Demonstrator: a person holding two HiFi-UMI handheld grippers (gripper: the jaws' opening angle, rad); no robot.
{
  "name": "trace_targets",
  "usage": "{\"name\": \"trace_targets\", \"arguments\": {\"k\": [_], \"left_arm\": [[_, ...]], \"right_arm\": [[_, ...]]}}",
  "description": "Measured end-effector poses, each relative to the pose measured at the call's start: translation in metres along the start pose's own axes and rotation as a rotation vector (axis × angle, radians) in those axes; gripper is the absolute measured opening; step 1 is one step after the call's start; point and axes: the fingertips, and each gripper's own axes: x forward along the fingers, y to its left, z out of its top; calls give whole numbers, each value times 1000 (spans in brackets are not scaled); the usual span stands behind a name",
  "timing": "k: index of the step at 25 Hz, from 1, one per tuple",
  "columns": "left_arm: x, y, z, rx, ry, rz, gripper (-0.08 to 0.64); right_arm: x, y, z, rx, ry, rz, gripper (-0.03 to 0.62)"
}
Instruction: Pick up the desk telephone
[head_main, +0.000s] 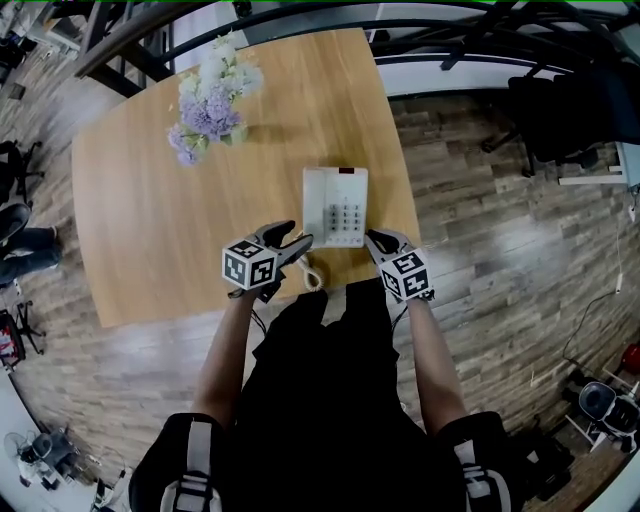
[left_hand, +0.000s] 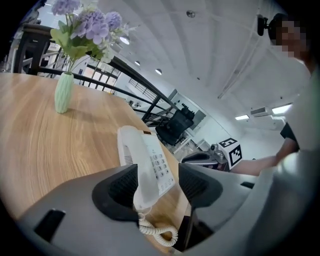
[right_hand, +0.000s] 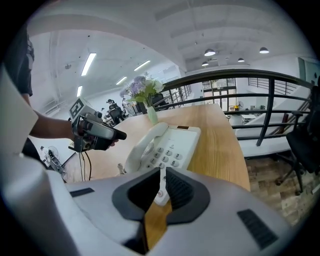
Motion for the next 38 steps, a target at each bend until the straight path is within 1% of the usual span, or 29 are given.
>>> {"name": "trace_targets", "arguments": {"k": [3,6,8,10,11,13,15,20,25,30,33,38], "left_arm": [[9,8,-4,-26,11,6,263],[19,12,-9,-82,23,-23,272],[25,13,-14,-104,33,-35,286],[29,17,-16,-107,36,-28,296],[32,20,-17,-108,36,-22,299],[39,25,-18,-107,43,-12,318],[45,29,-19,-96,55,-1,339],[57,31,-18,-73,78,19,370],[63,38,-23,-93,90,26,378],[68,43,-19,-117,84,6,379],[72,46,-17,-122,87,-1,379],[82,45,-16,-111,109,-14,379]], "right_arm": [[8,-6,-6,7,34,3,29],[15,-12,-13,9,68,5,29],[19,-14,-15,15,76,12,31],[22,-15,-15,22,76,21,37],[24,-16,-15,26,75,27,55],[27,-16,-17,37,73,43,130],[29,-16,-19,48,71,59,156],[35,-21,-15,85,52,79,179],[43,-25,-14,103,54,96,198],[53,-29,-16,158,68,111,233],[58,-30,-18,168,71,125,244],[60,-33,-11,207,17,146,245]]}}
